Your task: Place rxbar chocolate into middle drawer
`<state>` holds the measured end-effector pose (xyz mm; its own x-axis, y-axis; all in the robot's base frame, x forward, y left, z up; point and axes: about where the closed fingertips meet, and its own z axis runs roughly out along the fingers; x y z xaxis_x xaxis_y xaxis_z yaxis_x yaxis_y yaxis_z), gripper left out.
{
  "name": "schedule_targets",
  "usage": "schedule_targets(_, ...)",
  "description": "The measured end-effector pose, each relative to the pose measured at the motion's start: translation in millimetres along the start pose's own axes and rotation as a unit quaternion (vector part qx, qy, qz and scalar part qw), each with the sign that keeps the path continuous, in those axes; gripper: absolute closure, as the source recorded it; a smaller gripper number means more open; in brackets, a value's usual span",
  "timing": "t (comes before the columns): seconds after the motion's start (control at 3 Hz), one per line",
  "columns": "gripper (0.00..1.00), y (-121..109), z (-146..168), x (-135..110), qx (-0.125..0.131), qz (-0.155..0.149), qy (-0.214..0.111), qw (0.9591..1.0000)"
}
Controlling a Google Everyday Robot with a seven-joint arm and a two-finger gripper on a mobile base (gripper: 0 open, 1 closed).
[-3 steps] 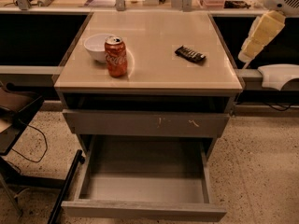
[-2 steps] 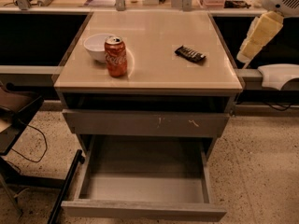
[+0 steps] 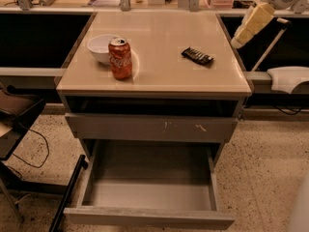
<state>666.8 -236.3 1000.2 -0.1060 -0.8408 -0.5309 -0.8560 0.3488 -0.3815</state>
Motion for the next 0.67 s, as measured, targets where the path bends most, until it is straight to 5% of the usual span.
schedule_targets(0.33, 0.00, -23, 38, -15, -0.011, -0.006, -0.024, 0.9996)
schedule_targets(0.67, 0.00, -47, 55, -32, 0.011, -0.017, -0.012, 0.9997)
